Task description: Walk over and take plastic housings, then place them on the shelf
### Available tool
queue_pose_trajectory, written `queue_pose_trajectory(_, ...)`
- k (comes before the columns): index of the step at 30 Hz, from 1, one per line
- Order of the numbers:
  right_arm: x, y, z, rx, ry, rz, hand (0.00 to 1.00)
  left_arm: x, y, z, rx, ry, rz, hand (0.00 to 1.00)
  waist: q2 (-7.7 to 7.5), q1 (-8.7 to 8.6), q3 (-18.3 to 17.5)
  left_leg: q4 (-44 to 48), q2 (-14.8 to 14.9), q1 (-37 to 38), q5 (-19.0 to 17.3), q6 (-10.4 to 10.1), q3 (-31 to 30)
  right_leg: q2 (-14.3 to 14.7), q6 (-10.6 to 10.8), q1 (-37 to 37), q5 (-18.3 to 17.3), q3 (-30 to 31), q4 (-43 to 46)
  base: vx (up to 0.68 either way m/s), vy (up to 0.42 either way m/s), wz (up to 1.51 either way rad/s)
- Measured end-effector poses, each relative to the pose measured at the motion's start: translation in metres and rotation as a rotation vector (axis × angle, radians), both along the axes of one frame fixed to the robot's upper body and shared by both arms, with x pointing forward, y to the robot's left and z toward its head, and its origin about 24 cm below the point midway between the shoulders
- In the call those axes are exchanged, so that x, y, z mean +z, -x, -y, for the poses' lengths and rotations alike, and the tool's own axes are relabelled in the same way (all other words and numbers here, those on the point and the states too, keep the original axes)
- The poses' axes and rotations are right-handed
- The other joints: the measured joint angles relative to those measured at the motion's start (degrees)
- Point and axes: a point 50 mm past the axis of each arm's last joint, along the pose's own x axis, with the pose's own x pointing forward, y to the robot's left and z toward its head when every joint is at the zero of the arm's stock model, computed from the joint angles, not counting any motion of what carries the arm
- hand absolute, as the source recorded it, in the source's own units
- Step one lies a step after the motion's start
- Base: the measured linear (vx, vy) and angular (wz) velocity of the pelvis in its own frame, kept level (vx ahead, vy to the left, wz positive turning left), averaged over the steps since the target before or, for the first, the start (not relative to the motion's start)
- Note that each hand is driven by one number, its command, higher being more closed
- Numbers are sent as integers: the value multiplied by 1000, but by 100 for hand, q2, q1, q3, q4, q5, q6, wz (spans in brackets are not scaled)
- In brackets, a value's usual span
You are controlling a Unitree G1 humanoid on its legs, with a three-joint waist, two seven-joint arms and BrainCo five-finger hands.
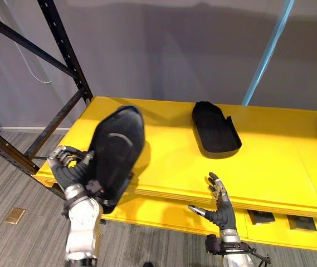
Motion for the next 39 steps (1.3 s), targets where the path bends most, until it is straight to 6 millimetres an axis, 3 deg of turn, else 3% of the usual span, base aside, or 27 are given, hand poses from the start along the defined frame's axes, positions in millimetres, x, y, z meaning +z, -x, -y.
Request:
queue_pose_trajectory(5, -5, 7, -5, 56, 28, -26, 0, 31, -31, -57, 42, 51, -46, 100, -29, -87, 29, -1, 82, -166, 17, 38, 417, 44, 66, -394, 81, 437, 25, -39, 14, -41)
queue_pose_trajectory(12, -2, 8, -15, 100, 40, 3, 0, 39, -61, -71, -18, 66, -213, 100, -45, -257, 48, 24, 126, -261, 41, 5, 661, 78, 41, -618, 64, 603, 89, 21, -3, -14)
queue_pose_trajectory(21, 5, 3, -30, 153, 17, 44, 0, 48, -62, -90, 19, 139, -274, 100, -60, -315, 300, 23, 308, -361, 133, -125, 769, 245, -91, -973, -15, 760, 438, -41, -34, -10)
queue_pose_trajectory(25, -11, 4, -29, 153, 40, -37, 0, 44, -57, -98, 90, 165, -326, 100, -60, -325, 370, 22, 362, -429, 161, -162, 852, 294, -125, -1174, -37, 865, 616, -43, -28, -13)
queue_pose_trajectory(26, -23, 5, -27, 147, 54, -101, 0, 47, -58, -98, 116, 167, -328, 0, -61, -328, 412, 23, 369, -451, 173, -161, 851, 301, -128, -1206, -39, 868, 647, -37, -24, -3)
queue_pose_trajectory(30, -41, 14, -24, 137, 75, -202, 0, 58, -57, -99, 190, 235, -265, 0, -59, -348, 495, 23, 370, -471, 199, -157, 873, 299, -146, -1293, -53, 901, 750, -24, -12, -3)
queue_pose_trajectory(32, -44, 15, -24, 134, 76, -215, 0, 79, -63, -79, 133, 227, -127, 0, -62, -313, 497, 23, 364, -472, 214, -149, 840, 292, -151, -1293, -74, 876, 797, -25, -18, 6)
queue_pose_trajectory(33, -44, 14, -24, 134, 77, -212, 0, 101, -60, -64, 73, 165, 20, 0, -62, -300, 497, 23, 359, -461, 217, -148, 840, 285, -152, -1293, -78, 876, 816, 0, 0, 0)
queue_pose_trajectory(35, -44, 14, -23, 129, 78, -214, 0, 118, -55, -51, 39, 137, 144, 0, -62, -297, 497, 23, 359, -440, 218, -147, 839, 283, -152, -1271, -78, 874, 816, 0, 0, 0)
queue_pose_trajectory(39, -44, 13, -18, 109, 83, -217, 0, 162, -30, -20, -13, 7, 416, 0, -55, -289, 493, 19, 327, -168, 212, -152, 828, 257, -138, -969, -86, 845, 752, 0, 0, 0)
